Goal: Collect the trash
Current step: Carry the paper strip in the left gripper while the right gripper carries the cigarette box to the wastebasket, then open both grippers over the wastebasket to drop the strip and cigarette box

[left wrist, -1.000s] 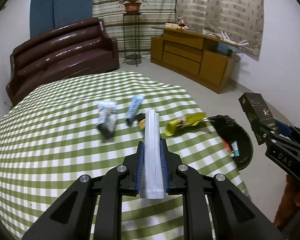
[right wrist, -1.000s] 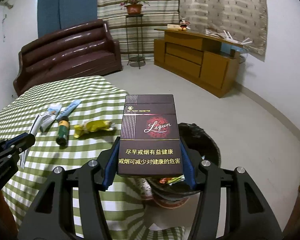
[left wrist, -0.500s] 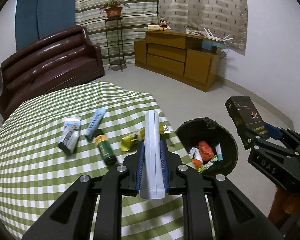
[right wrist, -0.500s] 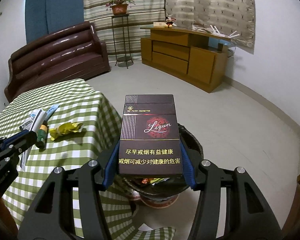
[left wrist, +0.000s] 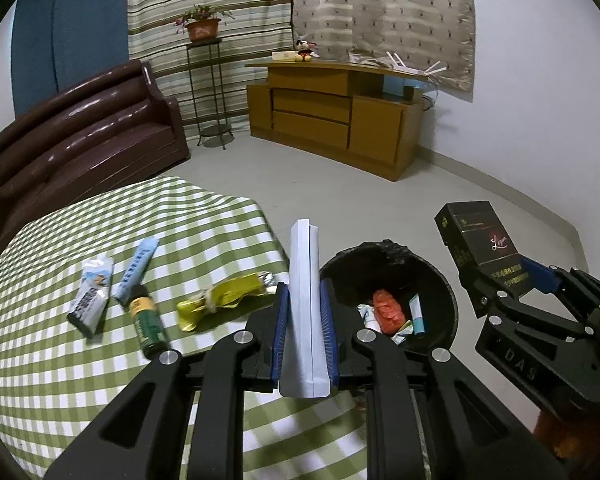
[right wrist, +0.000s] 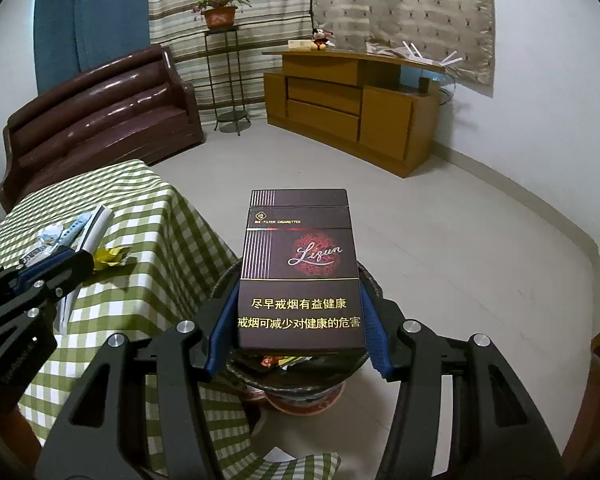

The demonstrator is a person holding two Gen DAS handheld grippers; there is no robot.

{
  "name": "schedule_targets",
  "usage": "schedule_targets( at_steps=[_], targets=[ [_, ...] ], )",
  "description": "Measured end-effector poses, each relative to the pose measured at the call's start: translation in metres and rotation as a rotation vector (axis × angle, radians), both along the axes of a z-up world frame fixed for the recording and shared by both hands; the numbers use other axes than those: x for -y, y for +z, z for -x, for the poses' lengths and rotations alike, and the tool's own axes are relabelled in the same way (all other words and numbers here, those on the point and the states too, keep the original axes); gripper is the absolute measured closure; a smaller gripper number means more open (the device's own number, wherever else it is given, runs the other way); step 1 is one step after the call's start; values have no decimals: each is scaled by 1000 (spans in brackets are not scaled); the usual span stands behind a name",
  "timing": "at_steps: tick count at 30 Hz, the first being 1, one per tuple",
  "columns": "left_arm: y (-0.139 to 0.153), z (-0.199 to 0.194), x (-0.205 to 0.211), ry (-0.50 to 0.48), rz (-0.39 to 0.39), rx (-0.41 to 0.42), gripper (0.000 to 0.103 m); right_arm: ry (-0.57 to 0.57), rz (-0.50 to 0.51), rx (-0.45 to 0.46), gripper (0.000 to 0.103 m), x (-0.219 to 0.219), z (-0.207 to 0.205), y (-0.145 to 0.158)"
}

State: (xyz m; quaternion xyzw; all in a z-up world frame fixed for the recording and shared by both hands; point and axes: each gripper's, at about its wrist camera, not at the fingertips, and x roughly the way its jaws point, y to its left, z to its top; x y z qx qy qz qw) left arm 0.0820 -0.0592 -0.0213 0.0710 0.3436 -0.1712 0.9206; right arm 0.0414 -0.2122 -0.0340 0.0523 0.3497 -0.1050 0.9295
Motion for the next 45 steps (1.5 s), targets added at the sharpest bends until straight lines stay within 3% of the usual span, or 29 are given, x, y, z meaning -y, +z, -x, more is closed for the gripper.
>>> schedule_targets(
  at_steps=[45],
  targets=[
    [-33,-62,75,-33,-109,-50,83,-127,-62,-41,49,61,-41,-40]
  ],
)
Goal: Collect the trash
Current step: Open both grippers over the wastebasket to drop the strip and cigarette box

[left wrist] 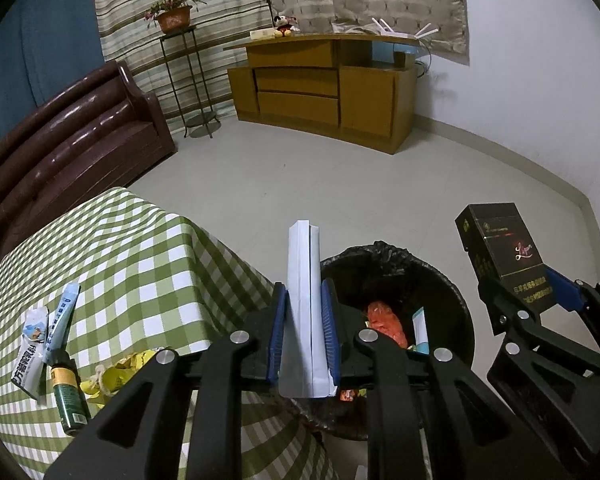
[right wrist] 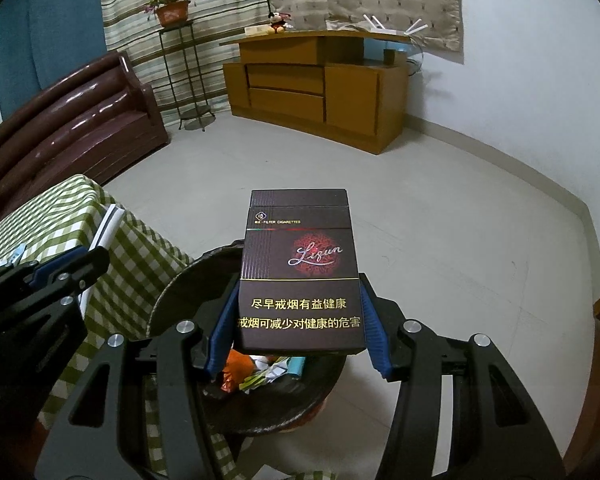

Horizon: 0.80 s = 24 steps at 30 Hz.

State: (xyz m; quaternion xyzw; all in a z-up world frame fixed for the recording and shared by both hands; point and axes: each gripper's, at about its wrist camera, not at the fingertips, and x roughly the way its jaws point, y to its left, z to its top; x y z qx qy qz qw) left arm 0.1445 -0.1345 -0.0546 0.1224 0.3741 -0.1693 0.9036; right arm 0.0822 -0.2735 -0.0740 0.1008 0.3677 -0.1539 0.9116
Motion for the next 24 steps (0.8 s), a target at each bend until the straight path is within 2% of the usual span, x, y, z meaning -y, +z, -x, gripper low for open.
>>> schedule_targets(
  at_steps=[3,6,12,24],
  targets=[
    [0,-1,-1,1,-3,-6,81,-8,-5,2,48,1,-1,-1],
    [1,-4,-1,8,-1,-10,69,-10,-3,4,48,-1,-1,1],
    [2,-4,-1,9,-5,0,58,-9,0,15,48,-4,0,4],
    [1,-5,0,10,-5,3,53,-3,3,18,48,-6,-1,7]
  ],
)
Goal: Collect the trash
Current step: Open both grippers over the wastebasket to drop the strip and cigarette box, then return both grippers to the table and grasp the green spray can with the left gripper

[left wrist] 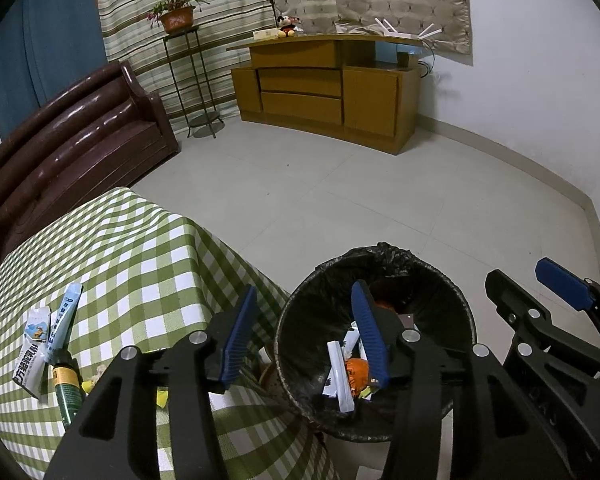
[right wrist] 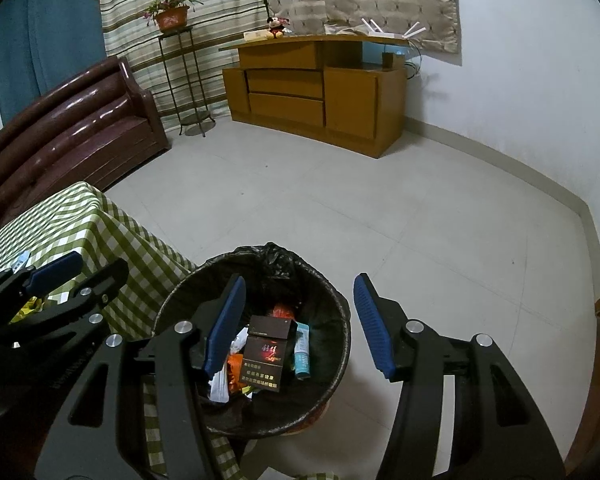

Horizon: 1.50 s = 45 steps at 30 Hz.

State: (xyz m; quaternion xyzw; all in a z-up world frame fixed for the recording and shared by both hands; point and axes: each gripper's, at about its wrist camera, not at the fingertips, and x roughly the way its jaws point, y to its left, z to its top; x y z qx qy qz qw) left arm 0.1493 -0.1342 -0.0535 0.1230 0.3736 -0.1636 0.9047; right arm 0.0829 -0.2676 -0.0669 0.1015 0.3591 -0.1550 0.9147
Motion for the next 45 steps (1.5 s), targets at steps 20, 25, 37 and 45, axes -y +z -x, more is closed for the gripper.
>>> schedule_targets(
  at_steps=[20,25,37,45],
  targets=[
    [12,10,-38,55,30,-4,44,57,12,9,41,-24,2,12],
    [16,16,-67,109,34,-5,44,96,11,7,41,-38,1,14],
    [12,28,-140,265,37,-22,42,186,22,2,41,-80,1,20],
    [0,20,-174,328,47,-66,42,242,24,-6,41,-105,-2,20]
  ],
)
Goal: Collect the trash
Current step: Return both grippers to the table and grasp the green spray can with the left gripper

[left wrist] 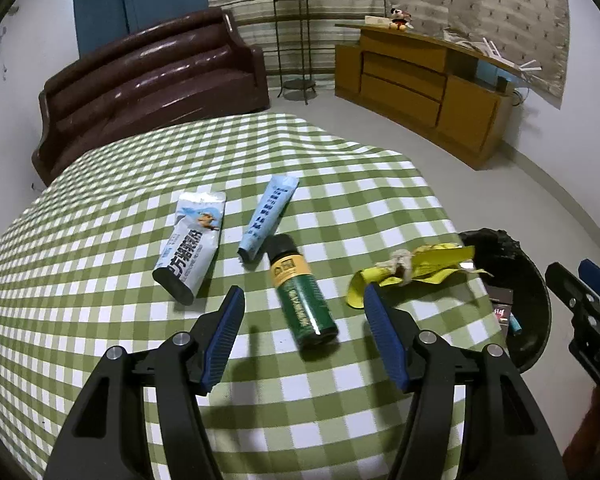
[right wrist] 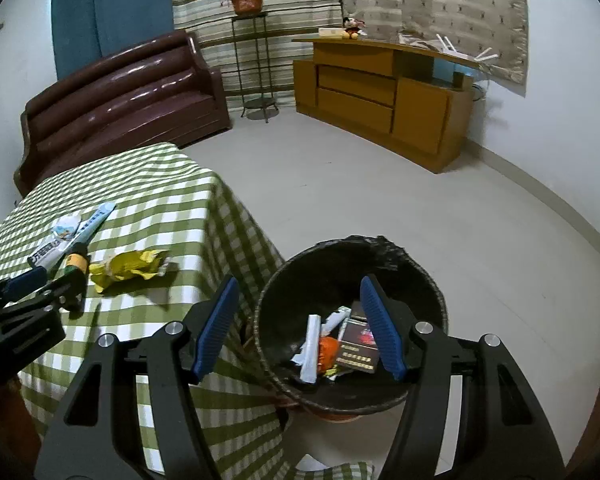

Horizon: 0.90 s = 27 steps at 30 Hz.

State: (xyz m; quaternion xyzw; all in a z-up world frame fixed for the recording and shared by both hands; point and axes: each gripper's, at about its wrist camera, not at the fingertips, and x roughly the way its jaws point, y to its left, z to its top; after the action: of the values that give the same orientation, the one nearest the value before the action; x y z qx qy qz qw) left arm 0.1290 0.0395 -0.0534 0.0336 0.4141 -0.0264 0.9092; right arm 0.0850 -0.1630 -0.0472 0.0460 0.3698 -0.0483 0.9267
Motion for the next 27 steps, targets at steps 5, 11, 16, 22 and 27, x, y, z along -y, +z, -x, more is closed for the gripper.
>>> schedule_targets(
  at_steps=[5,11,16,22,27],
  targets=[
    [-6,-11,-1,-5,6,-31,42,18,-6,-6,41,-10,-4,-1],
    [-12,-21,-5,-4,38,-71,44,42,-10,-9,41,-20,-11,-1],
    [-11,-19,-7,-33,28,-56,64,56,-13,-13,41,-27,-17,-1],
    [-11,-14,-10,-61,40,-56,78,77,-15,-12,41,-36,-19,0],
    [-9,-4,-15,-72,56,-54,78,93,-14,-9,41,-43,-20,2]
  ],
)
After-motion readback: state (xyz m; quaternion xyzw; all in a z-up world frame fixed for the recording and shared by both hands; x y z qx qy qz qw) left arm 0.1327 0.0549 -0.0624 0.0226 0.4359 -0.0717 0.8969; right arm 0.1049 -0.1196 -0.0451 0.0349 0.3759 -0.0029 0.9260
